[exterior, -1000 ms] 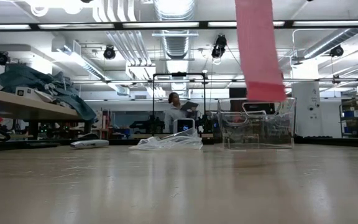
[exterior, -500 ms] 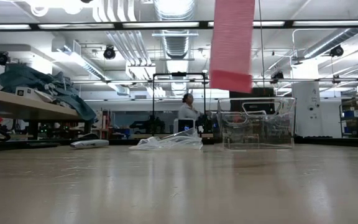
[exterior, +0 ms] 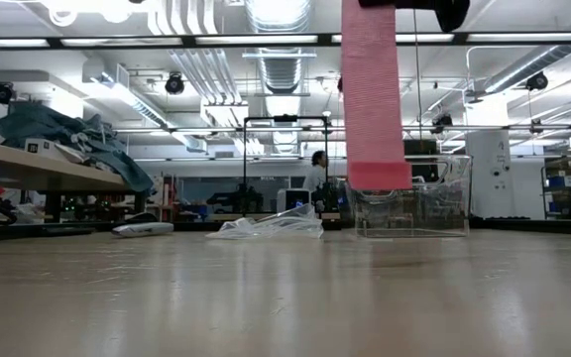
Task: Roll bandage
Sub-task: Roll the pink bandage
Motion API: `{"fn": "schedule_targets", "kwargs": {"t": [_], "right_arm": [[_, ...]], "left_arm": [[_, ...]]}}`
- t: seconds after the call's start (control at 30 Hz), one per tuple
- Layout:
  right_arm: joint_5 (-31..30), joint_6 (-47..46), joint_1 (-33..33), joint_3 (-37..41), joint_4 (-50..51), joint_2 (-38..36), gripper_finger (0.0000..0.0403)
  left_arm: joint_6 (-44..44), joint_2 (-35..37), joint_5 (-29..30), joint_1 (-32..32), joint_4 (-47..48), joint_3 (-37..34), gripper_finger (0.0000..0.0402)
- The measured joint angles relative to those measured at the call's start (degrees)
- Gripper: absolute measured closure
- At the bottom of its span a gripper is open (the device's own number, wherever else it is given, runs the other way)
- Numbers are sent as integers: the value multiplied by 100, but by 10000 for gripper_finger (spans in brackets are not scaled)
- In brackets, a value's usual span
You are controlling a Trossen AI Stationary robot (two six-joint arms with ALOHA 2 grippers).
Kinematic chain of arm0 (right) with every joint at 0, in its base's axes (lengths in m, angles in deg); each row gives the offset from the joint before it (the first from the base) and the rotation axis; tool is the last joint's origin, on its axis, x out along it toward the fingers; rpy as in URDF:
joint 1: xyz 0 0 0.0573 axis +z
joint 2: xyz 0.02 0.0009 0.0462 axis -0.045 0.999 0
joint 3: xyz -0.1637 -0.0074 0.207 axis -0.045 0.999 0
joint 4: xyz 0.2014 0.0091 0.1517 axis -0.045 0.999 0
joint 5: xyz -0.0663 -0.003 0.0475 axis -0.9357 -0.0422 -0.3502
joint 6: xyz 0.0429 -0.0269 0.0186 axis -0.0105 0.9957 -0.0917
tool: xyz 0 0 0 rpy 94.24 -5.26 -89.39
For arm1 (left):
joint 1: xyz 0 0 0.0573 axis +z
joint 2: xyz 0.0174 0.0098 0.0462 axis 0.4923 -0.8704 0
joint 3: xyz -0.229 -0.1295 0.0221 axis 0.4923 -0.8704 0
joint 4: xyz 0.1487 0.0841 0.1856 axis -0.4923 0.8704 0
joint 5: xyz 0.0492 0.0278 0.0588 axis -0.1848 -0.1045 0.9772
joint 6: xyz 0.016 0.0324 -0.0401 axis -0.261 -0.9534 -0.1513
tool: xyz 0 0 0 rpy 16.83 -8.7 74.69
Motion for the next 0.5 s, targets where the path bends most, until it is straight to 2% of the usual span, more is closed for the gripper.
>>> {"fn": "schedule_targets", "kwargs": {"t": [0.13,0.37,0.5], "right_arm": [[48,107,-144,0,-49,0,403],[398,142,-61,0,-215,0,403],[756,92,-20,0,-297,-4,403]], "left_arm": [[276,14,507,2,-125,0,394],[-595,14,1742,72,527,0,393],[-882,11,1979,137,886,0,393]]}}
